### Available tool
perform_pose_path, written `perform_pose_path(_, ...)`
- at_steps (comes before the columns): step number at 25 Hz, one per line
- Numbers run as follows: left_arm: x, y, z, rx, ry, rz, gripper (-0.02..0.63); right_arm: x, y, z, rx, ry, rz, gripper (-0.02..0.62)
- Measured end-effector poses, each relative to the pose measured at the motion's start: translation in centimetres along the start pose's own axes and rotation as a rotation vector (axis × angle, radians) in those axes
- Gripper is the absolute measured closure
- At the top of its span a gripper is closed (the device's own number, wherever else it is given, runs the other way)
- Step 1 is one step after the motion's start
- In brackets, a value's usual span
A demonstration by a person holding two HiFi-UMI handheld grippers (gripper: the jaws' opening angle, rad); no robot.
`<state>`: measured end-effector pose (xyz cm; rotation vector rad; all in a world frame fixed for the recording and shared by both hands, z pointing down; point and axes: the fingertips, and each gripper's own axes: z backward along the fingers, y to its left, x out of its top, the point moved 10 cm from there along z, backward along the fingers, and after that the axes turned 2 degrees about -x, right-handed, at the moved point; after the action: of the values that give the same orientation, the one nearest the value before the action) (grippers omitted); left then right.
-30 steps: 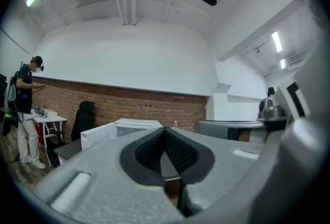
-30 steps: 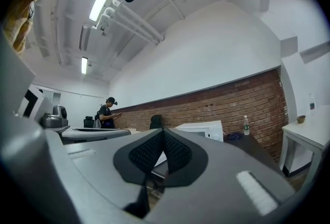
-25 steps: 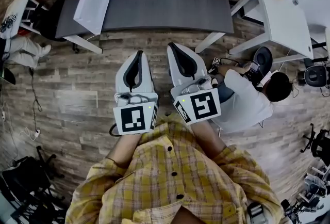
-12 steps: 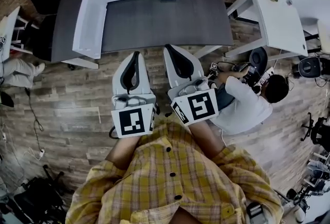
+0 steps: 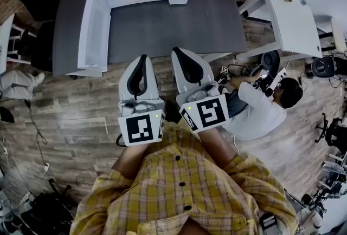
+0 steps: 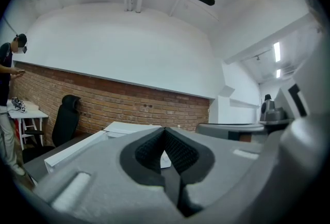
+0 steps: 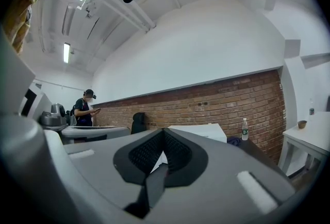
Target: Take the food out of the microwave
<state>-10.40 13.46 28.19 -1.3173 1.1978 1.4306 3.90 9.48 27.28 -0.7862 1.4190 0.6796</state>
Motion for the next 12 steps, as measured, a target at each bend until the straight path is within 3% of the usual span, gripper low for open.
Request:
perform_pose_path(3,-0.2,0.1,-1.4,0.012,0.005,0.037,0.606,0.0,-0.7,-1.4,0.011,0.013,-0.001,0.591)
perform_pose_path(12,-0.8,1.4,-6.4,0.066,0.029,0.008,0.605,-0.6,-4.4,-6.0,0.055,0.020,-0.006,0.591)
